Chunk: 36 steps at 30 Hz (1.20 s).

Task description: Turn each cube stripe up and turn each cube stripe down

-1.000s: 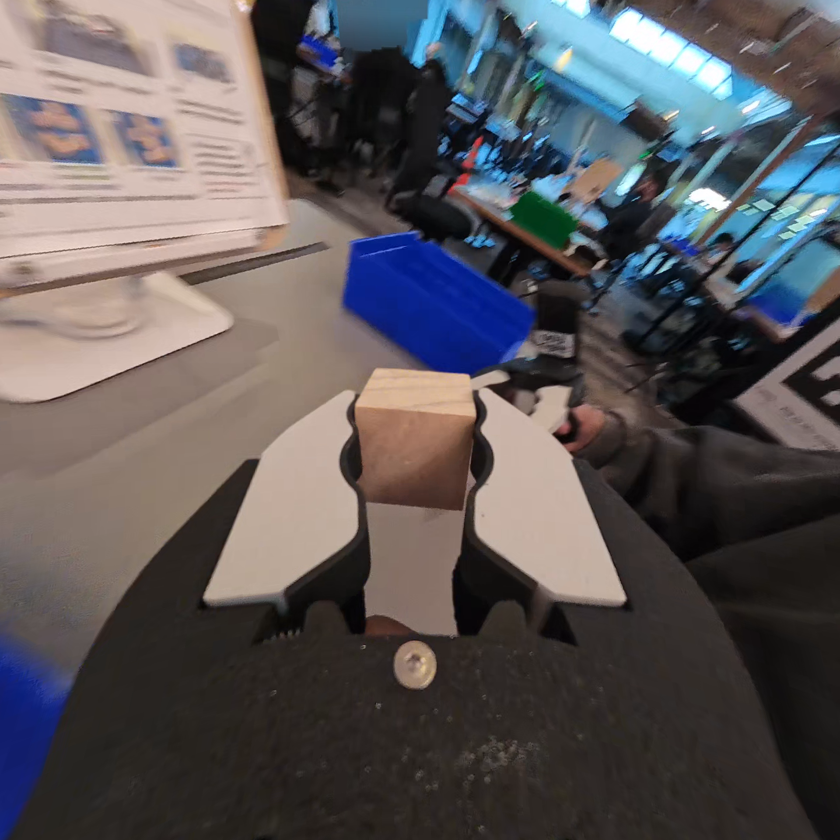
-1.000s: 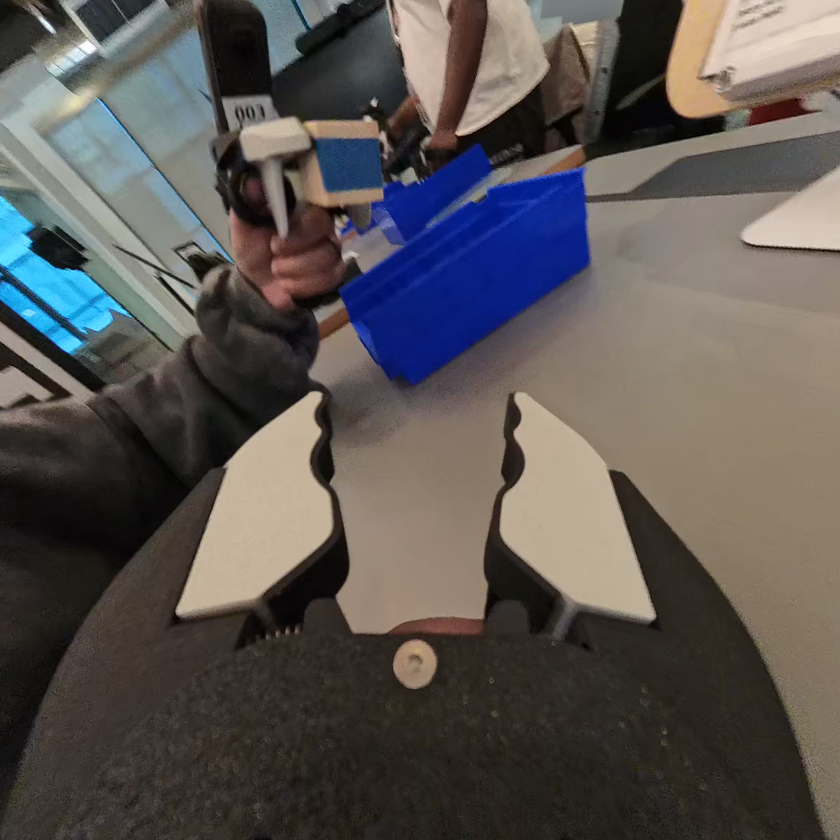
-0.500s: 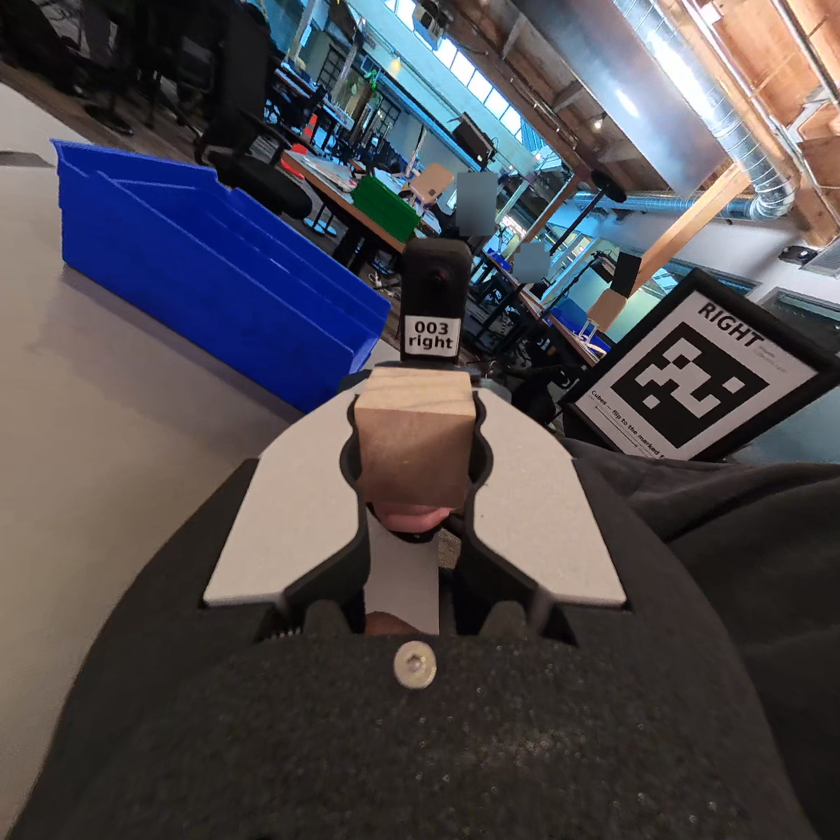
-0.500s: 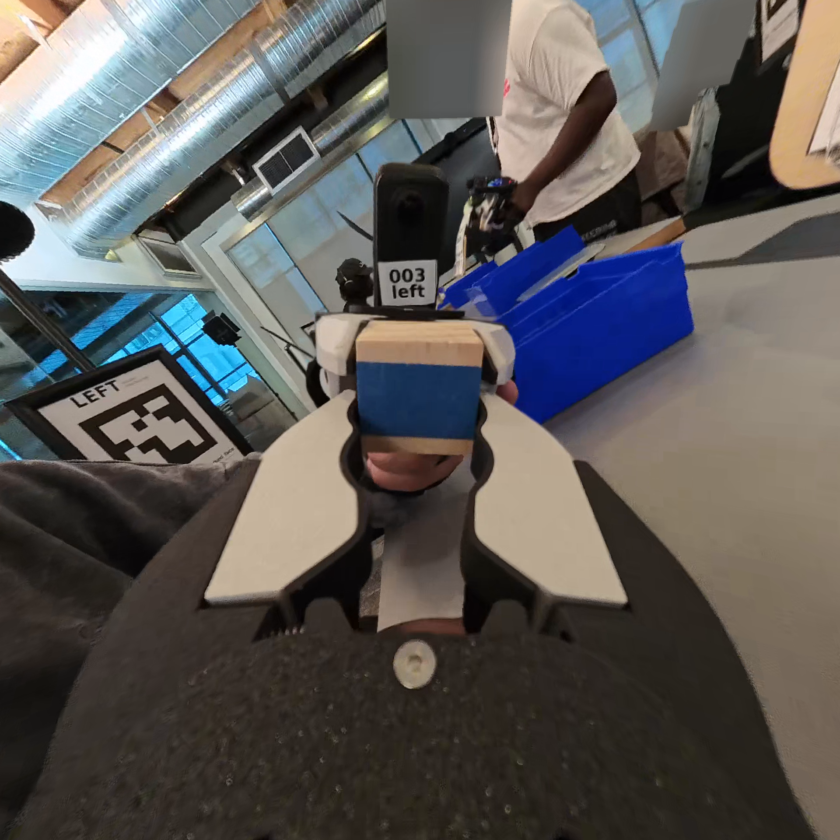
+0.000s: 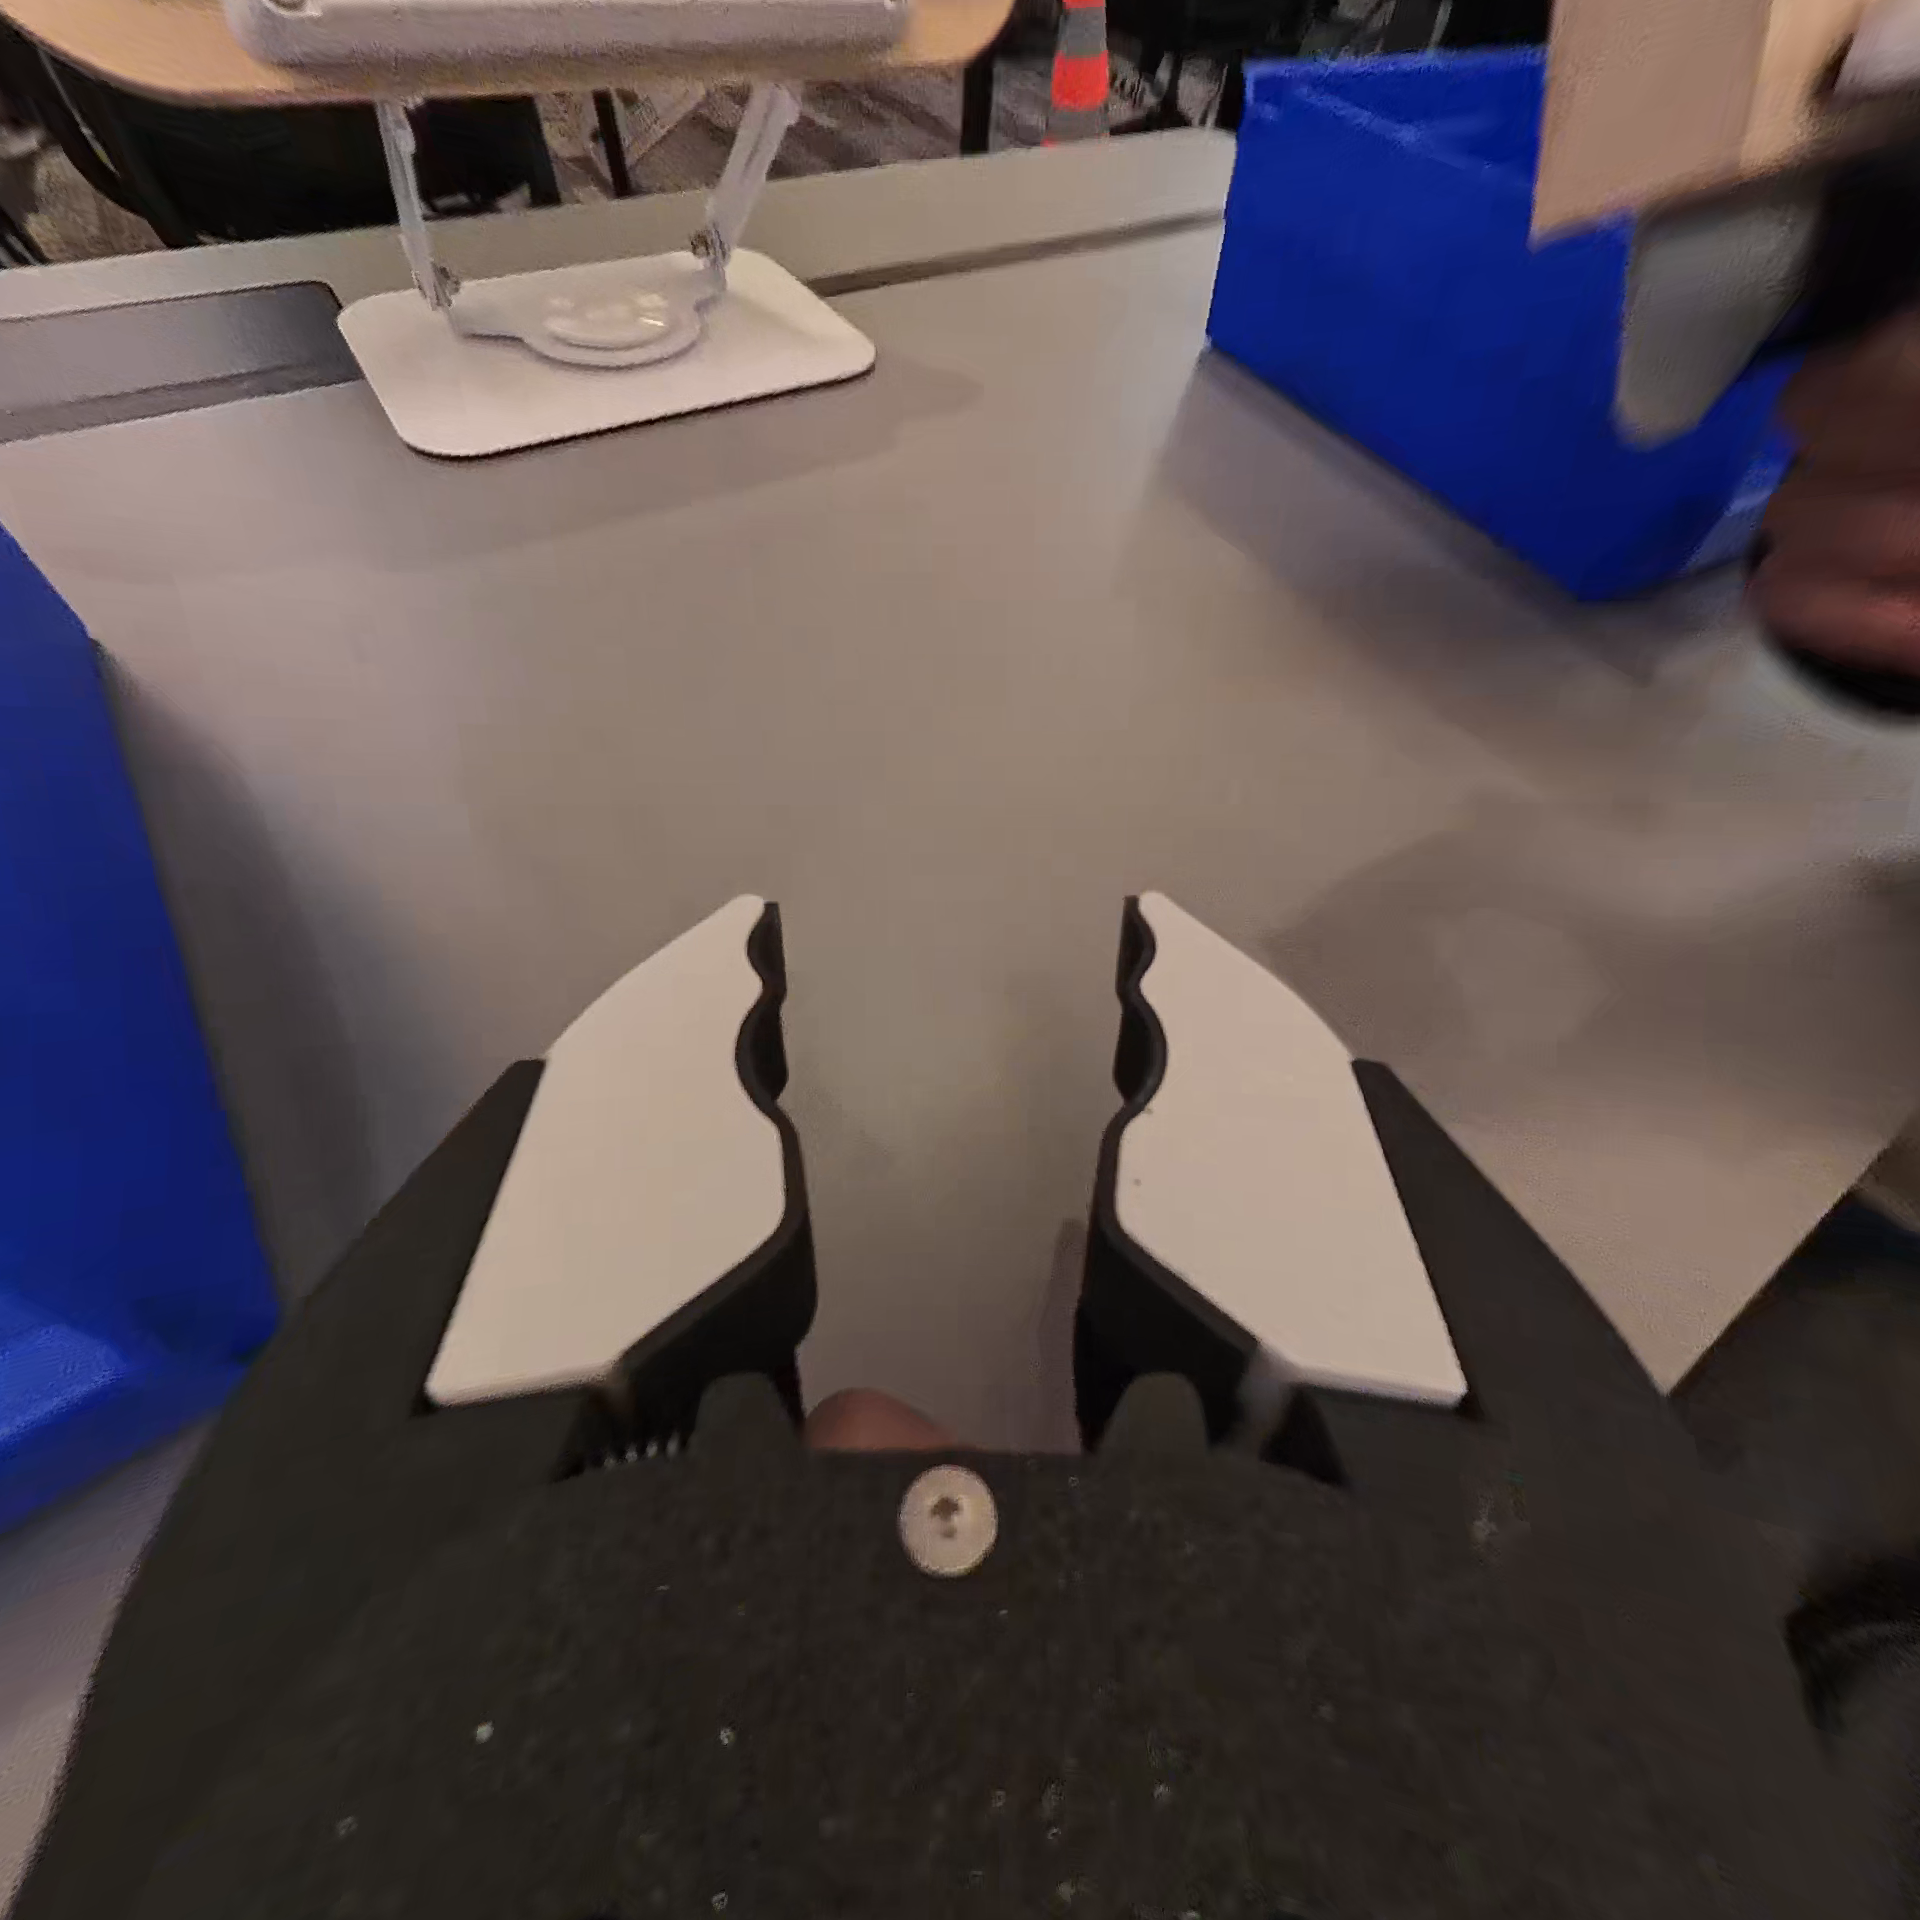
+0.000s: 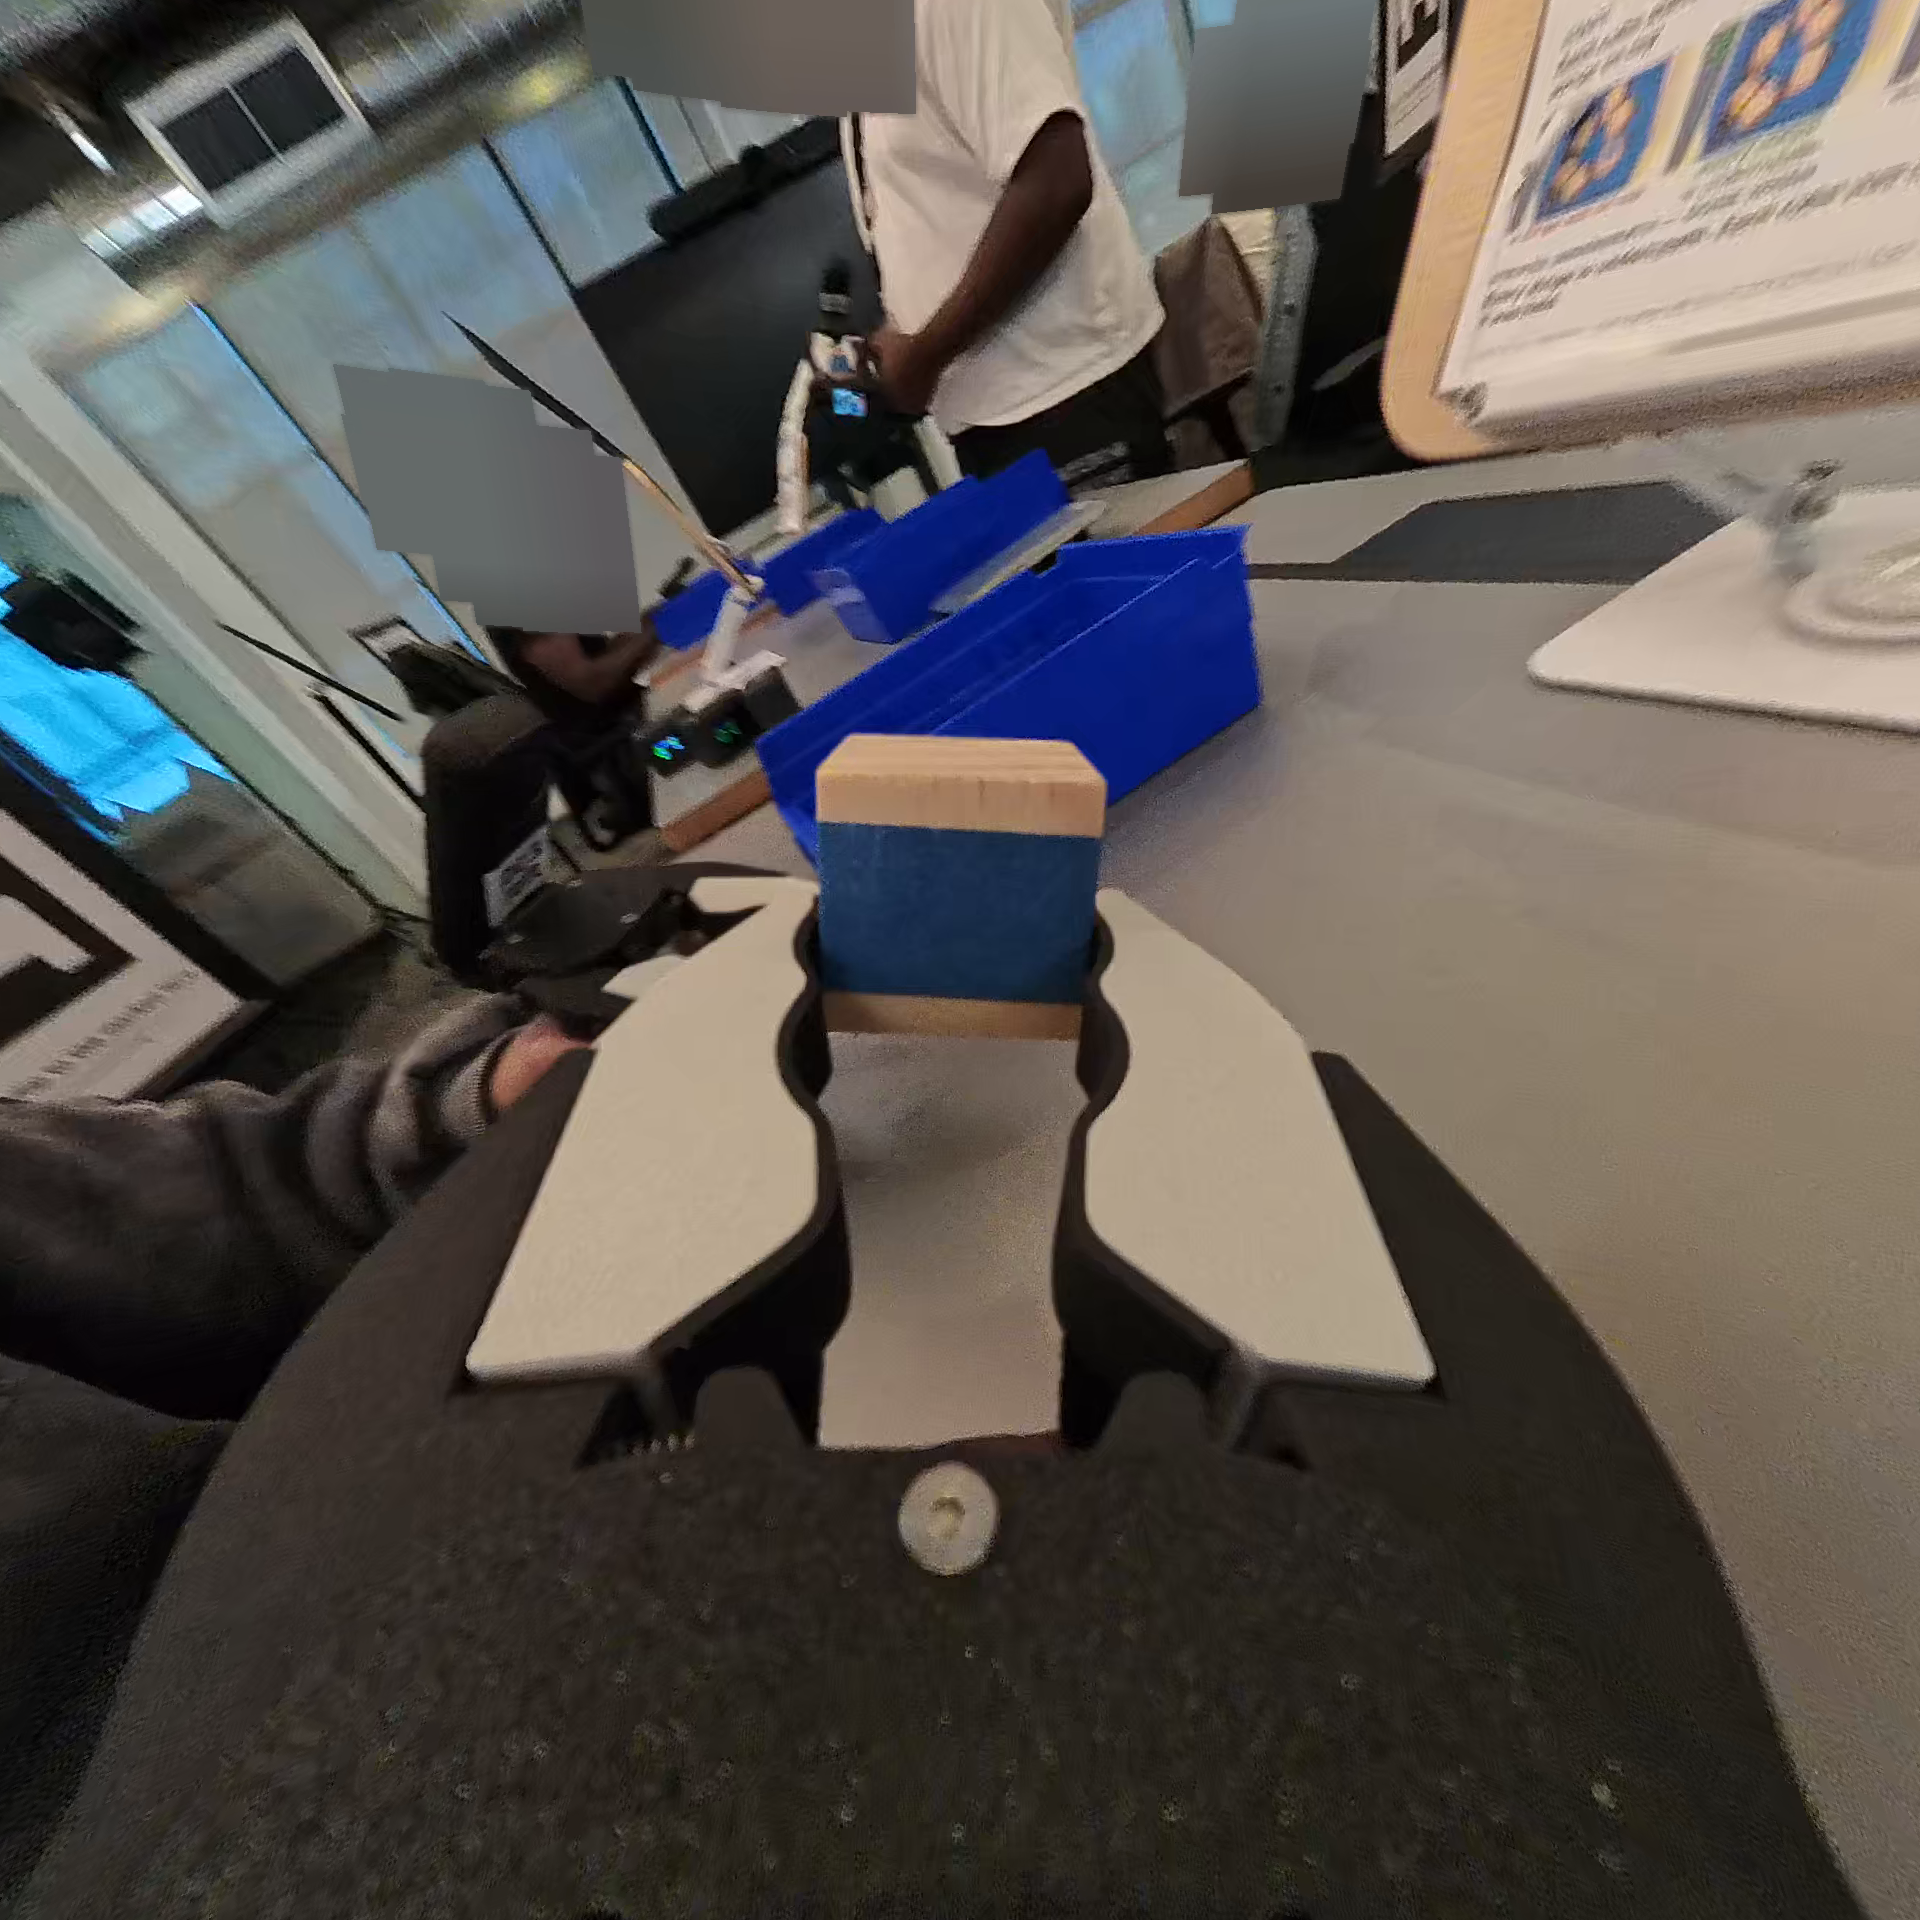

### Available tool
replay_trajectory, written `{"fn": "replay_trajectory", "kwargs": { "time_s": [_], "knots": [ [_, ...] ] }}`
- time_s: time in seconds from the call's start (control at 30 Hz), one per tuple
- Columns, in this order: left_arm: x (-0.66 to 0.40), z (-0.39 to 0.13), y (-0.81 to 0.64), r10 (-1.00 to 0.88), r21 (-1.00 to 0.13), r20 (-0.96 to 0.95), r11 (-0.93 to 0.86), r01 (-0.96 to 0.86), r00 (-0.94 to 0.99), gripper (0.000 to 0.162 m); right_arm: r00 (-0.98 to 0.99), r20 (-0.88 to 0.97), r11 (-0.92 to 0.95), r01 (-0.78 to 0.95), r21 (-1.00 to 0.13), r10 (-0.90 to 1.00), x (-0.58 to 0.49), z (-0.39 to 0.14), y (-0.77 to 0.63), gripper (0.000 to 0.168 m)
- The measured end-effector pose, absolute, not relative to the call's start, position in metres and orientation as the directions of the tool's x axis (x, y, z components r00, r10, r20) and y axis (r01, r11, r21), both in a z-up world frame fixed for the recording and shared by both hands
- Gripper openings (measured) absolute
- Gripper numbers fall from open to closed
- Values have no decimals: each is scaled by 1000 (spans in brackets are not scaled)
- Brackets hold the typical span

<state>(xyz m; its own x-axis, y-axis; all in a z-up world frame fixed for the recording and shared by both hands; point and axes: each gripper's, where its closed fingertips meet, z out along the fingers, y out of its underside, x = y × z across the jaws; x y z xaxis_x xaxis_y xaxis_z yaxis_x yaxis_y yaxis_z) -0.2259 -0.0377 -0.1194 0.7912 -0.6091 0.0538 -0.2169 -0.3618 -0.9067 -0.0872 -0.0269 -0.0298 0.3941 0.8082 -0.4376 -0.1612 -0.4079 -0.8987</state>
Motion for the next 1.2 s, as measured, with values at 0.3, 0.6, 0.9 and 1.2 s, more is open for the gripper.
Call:
{"fn": "replay_trajectory", "kwargs": {
  "time_s": [0.3,0.6,0.9,1.2],
  "knots": [
    [-208,-127,-53,-696,-889,3,-330,-317,718,58,972,36,-386,126,-914,231,160,10,66,45],
    [-207,-123,-58,-716,-889,-18,-308,-339,698,55,992,119,-927,83,-366,41,269,-143,114,45],
    [-200,-131,-68,-751,-870,-35,-301,-389,660,55,980,199,-971,63,-232,16,280,-177,128,45],
    [-202,-132,-67,-751,-867,-30,-309,-390,660,57,972,236,-915,93,-393,-2,277,-130,117,65]
  ]
}}
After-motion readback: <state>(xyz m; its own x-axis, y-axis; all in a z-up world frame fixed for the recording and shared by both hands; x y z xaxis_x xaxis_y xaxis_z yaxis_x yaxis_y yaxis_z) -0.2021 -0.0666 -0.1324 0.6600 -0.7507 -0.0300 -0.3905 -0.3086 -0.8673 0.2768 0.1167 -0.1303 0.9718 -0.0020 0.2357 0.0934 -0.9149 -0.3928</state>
